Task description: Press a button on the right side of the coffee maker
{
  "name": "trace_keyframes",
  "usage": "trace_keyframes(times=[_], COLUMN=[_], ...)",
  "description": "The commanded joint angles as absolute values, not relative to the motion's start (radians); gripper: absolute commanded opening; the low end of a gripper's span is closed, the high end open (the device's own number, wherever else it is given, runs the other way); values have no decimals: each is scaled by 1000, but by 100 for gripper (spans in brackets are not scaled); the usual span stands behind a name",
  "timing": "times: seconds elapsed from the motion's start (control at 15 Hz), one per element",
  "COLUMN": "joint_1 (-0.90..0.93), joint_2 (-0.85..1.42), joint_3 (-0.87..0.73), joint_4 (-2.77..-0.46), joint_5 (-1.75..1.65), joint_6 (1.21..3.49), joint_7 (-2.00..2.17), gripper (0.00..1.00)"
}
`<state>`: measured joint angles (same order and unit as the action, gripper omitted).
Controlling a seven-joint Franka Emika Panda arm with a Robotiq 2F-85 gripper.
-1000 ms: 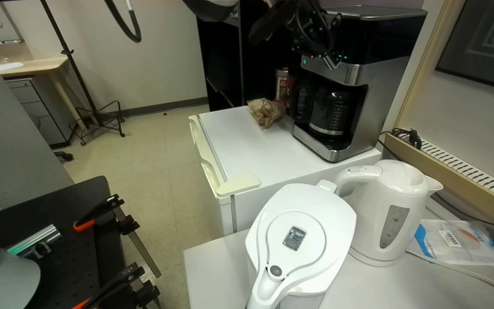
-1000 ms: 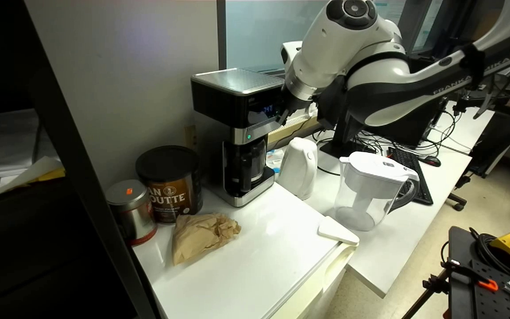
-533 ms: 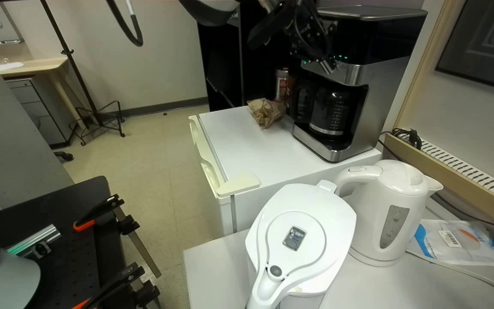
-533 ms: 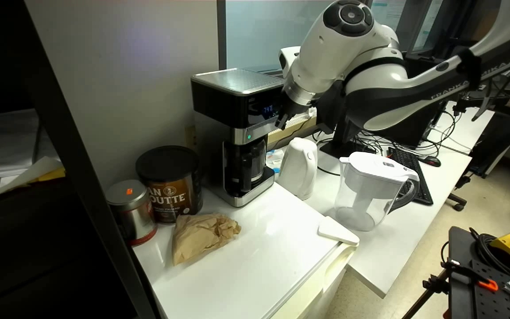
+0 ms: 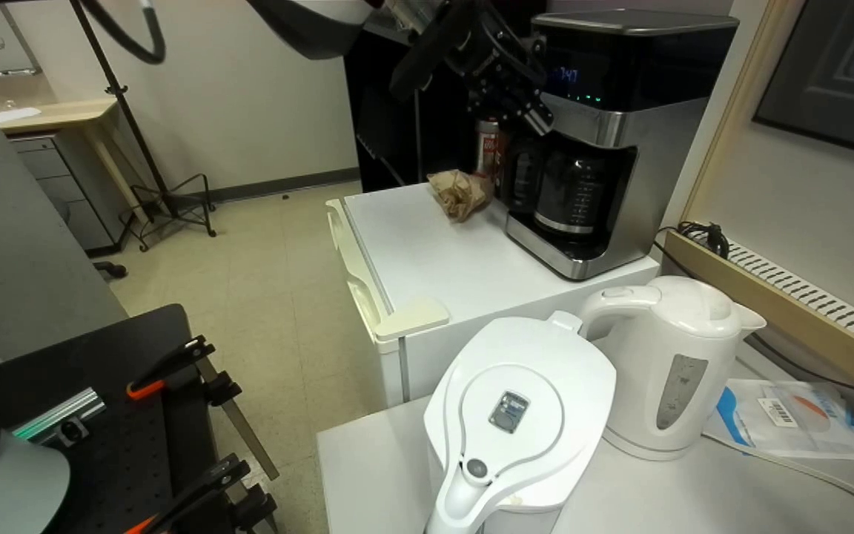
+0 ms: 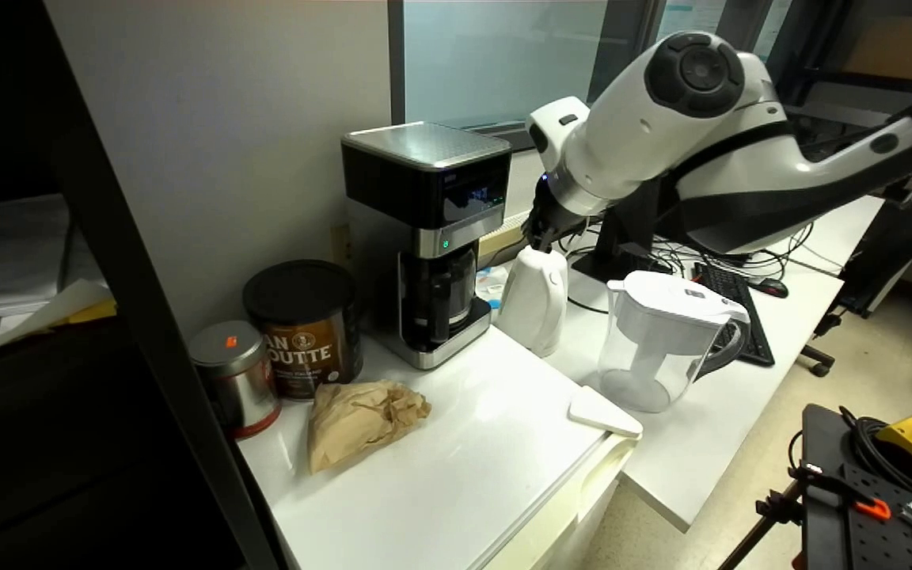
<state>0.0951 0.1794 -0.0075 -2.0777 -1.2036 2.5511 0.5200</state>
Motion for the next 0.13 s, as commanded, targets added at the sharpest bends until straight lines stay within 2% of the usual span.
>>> trace_keyframes(times=[0.0,0.07], joint_1=[105,104], joint_2=[26,-3], joint_3=[-14,-10], joint_4=[-2256,-2290], joint_5=[-1388,-1435], joint_6=[2582,2583], joint_7=[583,600], gripper=[0,0])
